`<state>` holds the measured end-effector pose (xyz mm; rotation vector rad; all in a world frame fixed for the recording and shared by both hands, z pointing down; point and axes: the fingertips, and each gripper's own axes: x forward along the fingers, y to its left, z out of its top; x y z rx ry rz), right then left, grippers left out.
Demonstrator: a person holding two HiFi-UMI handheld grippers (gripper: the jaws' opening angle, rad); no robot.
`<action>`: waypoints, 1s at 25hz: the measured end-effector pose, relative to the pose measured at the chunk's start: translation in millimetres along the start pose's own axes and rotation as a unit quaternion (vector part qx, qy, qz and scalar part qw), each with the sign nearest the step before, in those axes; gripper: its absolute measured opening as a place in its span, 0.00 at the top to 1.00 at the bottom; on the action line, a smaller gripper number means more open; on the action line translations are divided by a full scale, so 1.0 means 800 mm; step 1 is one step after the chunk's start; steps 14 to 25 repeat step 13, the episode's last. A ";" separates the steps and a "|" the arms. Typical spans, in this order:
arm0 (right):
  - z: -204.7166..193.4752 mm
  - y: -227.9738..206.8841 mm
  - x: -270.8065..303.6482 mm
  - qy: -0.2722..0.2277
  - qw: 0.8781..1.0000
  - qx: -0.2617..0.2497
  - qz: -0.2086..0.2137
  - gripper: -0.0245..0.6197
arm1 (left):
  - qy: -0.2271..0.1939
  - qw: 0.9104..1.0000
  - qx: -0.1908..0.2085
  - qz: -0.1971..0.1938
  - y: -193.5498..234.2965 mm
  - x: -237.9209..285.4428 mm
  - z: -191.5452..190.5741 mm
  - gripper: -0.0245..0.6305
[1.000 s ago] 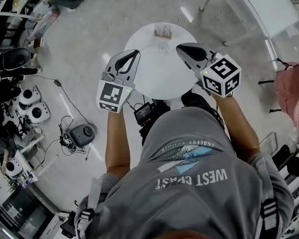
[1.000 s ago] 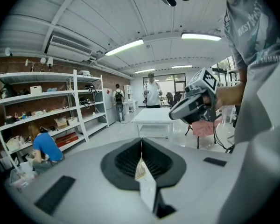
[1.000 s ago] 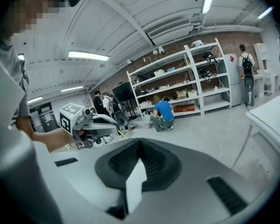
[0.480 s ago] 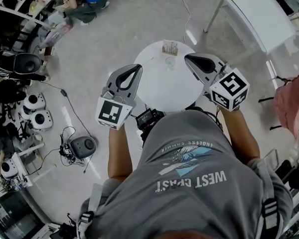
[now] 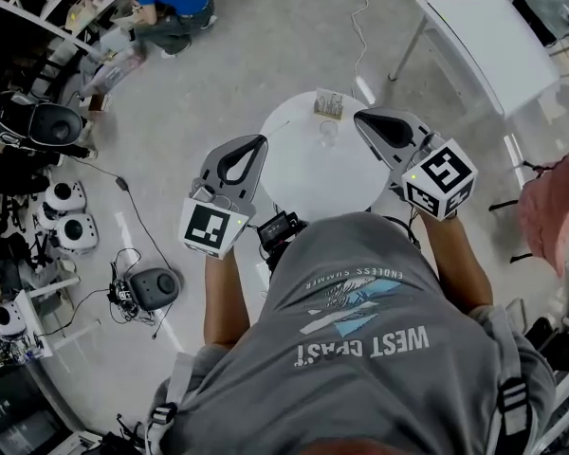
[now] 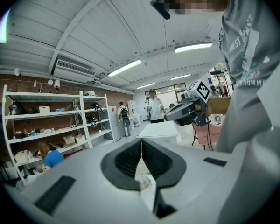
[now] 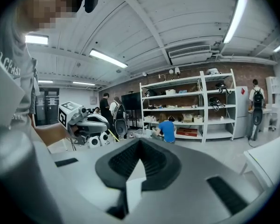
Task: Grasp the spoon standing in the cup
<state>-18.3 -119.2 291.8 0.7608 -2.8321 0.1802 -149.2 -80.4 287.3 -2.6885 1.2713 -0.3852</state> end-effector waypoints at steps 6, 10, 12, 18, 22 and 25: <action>0.004 -0.003 0.006 0.001 1.000 -0.001 -0.001 0.96 | 0.008 1.000 0.000 0.006 0.010 -0.006 -0.005 0.95; 0.003 -0.004 0.007 0.003 1.000 0.002 -0.001 0.96 | 0.002 1.000 -0.001 0.006 0.011 -0.005 -0.002 0.95; 0.003 -0.004 0.007 0.004 1.000 0.003 -0.002 0.96 | 0.008 1.000 0.000 0.004 0.010 -0.005 -0.005 0.95; 0.003 -0.004 0.007 0.004 1.000 0.003 -0.002 0.96 | 0.009 1.000 0.000 0.004 0.010 -0.005 -0.005 0.95; 0.003 -0.004 0.007 0.004 1.000 0.003 -0.002 0.96 | 0.009 1.000 0.000 0.004 0.010 -0.005 -0.005 0.95; 0.003 -0.004 0.007 0.004 1.000 0.003 -0.002 0.96 | 0.009 1.000 0.000 0.004 0.010 -0.005 -0.005 0.95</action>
